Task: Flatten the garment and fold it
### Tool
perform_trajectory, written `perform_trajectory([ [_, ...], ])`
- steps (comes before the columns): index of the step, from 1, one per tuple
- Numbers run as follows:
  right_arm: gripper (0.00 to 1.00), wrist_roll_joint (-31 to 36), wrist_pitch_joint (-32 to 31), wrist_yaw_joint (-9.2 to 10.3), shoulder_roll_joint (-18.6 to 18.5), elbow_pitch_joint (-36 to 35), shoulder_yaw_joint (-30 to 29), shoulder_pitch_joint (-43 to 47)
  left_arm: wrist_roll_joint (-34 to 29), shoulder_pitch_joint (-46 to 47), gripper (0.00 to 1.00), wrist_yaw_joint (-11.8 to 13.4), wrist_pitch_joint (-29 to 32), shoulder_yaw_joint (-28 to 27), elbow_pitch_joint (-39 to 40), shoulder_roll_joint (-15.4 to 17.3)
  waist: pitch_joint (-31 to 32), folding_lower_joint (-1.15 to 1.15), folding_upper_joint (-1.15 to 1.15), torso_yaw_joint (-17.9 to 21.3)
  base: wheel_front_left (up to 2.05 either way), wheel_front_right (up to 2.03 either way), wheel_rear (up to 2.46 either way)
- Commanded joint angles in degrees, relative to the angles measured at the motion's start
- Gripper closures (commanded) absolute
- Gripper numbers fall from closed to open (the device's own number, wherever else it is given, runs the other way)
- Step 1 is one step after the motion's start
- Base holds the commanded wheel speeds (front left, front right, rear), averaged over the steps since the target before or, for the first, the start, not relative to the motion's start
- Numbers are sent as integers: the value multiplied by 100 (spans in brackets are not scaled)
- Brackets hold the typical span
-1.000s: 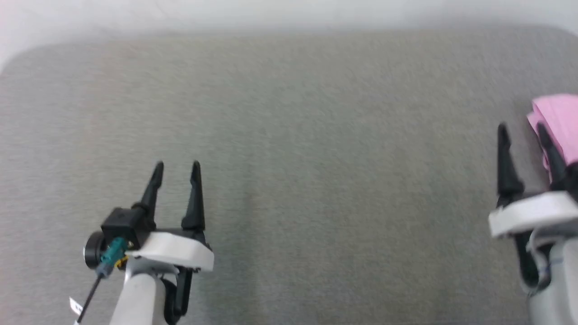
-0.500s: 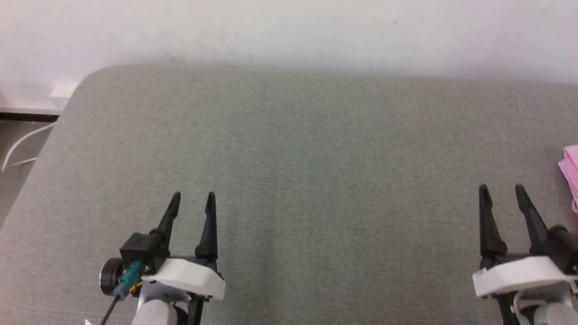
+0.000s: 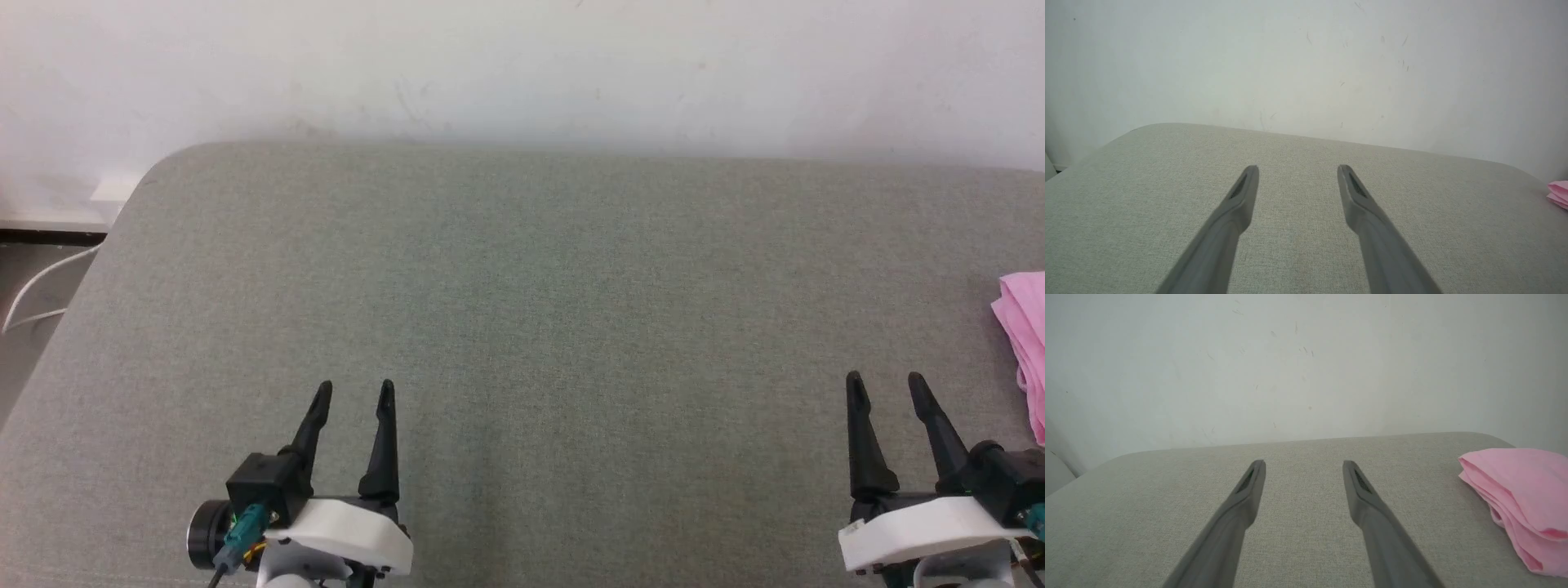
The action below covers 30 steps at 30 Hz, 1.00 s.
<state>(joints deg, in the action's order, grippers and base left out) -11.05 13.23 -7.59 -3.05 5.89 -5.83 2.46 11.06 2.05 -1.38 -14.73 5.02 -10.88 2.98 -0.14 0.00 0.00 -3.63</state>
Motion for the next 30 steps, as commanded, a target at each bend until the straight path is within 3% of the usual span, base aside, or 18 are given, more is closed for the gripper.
perform_trajectory([
  [1,0,-33,35,10,16,19,15,48,44,-78,0,43,-27,20,34,-10,-11,0,0,0,0,0,0],
  [11,0,-64,62,10,17,32,91,3,79,-54,0,98,-27,73,39,-10,-78,0,0,-26,0,0,0],
  [12,100,-67,65,10,17,33,96,-1,81,-52,100,100,-27,73,41,-10,-81,0,0,-26,0,0,0],
  [30,100,50,-40,0,-1,1,102,-15,-54,-46,100,71,95,33,70,-2,-78,1,0,1,0,0,0],
])
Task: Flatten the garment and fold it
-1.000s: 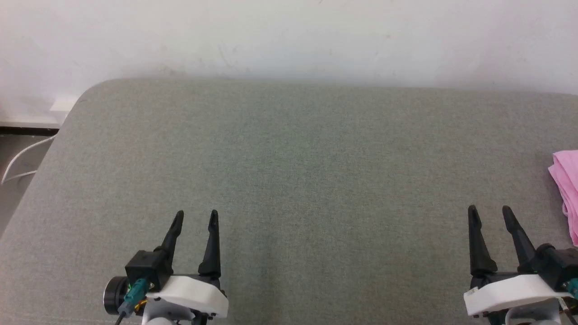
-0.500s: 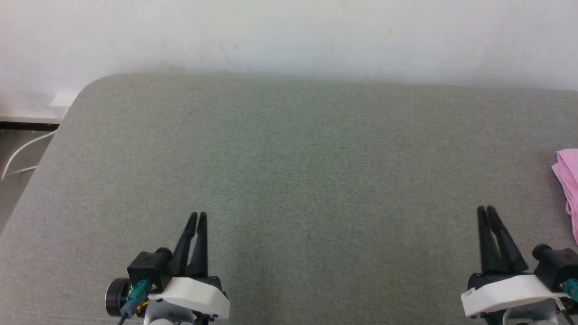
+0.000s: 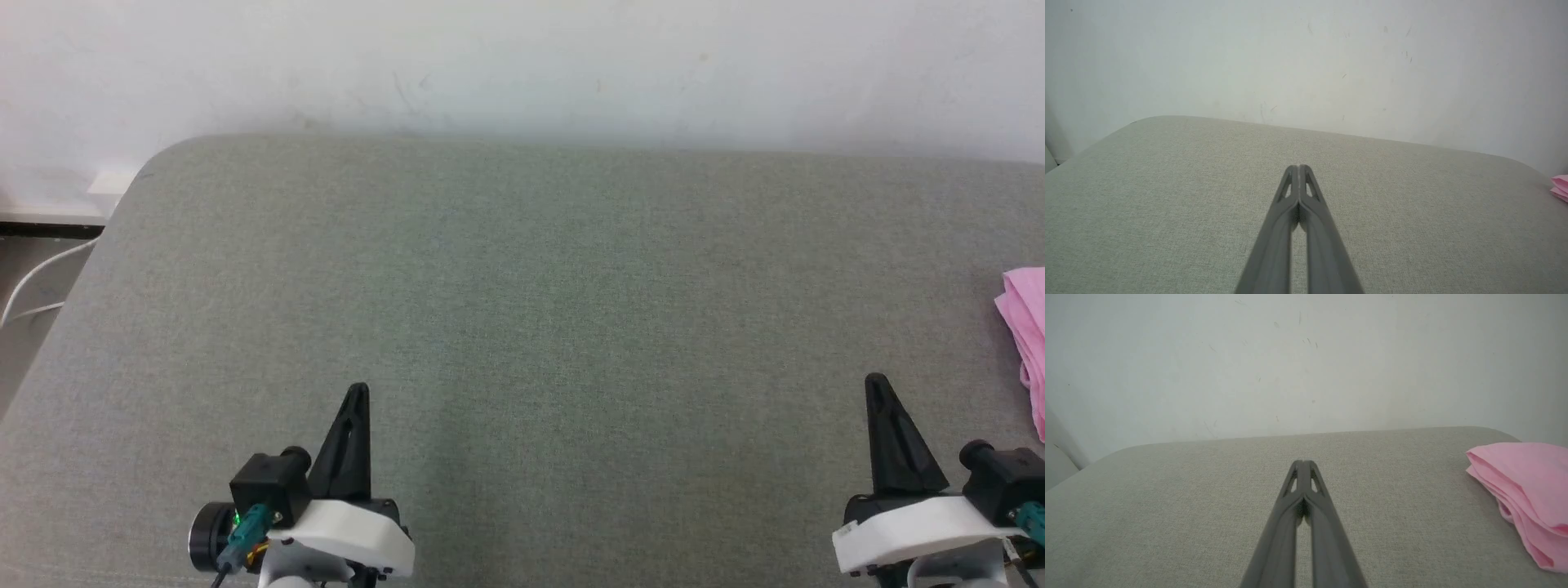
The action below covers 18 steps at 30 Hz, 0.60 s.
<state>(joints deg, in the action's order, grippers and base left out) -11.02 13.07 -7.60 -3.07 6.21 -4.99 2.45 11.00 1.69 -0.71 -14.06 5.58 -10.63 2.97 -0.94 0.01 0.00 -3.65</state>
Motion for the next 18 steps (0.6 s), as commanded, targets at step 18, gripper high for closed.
perform_trajectory([
  [18,100,209,-219,2,4,-121,92,-49,-209,-34,100,14,239,-104,201,-2,15,0,0,58,0,0,0],
])
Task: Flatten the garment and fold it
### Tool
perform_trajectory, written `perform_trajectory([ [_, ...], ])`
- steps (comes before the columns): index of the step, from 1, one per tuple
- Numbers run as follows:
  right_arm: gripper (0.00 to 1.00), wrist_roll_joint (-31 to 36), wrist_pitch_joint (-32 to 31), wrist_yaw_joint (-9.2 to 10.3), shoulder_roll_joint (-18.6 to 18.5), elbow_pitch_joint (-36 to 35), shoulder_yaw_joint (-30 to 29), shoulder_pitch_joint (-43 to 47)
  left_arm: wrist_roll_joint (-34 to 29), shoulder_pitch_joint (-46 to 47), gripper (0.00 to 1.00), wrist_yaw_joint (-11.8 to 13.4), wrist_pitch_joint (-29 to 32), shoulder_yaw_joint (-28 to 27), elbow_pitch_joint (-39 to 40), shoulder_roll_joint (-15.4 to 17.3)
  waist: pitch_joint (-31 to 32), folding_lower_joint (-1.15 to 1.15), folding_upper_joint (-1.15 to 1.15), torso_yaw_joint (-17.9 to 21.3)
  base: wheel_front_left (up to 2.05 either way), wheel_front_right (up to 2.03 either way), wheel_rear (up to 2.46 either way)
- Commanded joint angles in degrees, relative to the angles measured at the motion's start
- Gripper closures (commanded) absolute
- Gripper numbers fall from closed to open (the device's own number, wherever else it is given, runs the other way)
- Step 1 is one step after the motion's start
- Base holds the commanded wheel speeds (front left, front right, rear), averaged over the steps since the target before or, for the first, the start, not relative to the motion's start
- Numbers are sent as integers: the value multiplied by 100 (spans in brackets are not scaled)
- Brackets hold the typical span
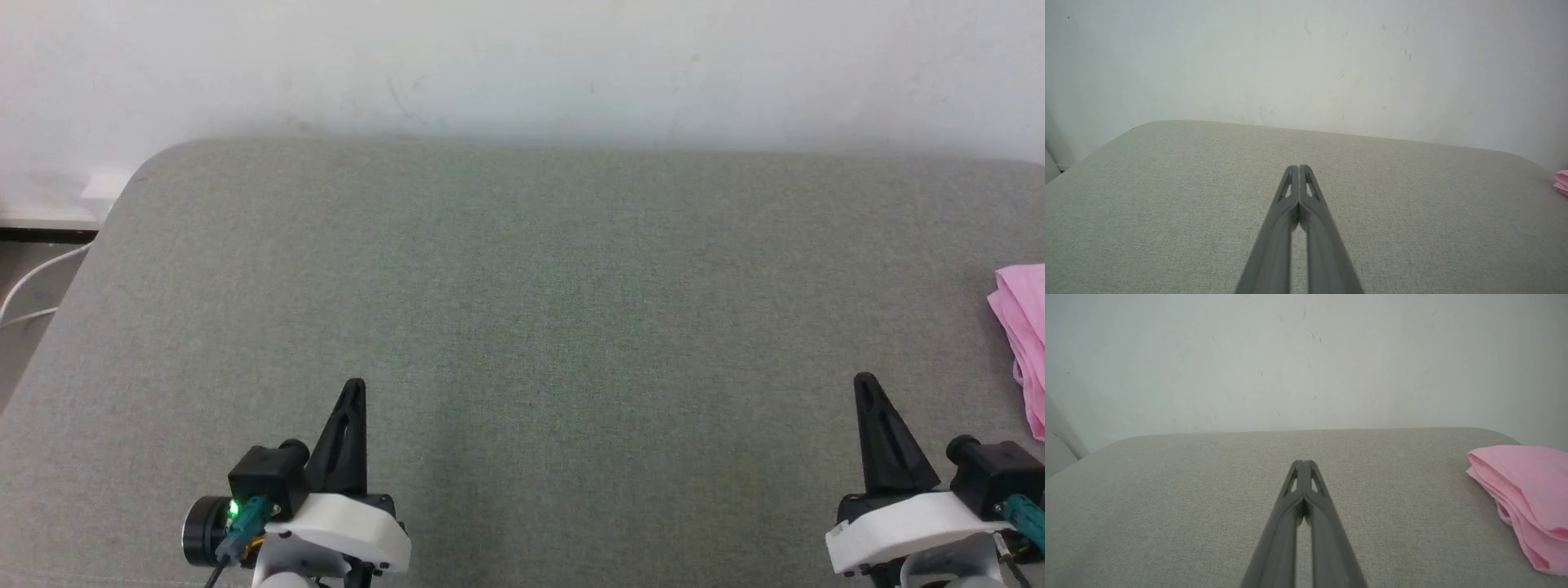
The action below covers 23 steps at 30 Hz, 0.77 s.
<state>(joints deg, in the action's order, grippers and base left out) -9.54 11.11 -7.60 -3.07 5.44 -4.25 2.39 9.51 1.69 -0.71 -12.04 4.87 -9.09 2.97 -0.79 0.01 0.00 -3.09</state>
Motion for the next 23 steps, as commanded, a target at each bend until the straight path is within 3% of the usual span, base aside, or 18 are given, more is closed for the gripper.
perform_trajectory([
  [1,100,69,-35,2,4,-49,21,-45,-69,-36,100,15,48,-39,55,-2,2,0,0,6,0,0,0],
  [23,100,266,-274,4,7,-159,111,-88,-265,-65,100,27,305,-138,246,-4,19,0,0,73,0,0,0],
])
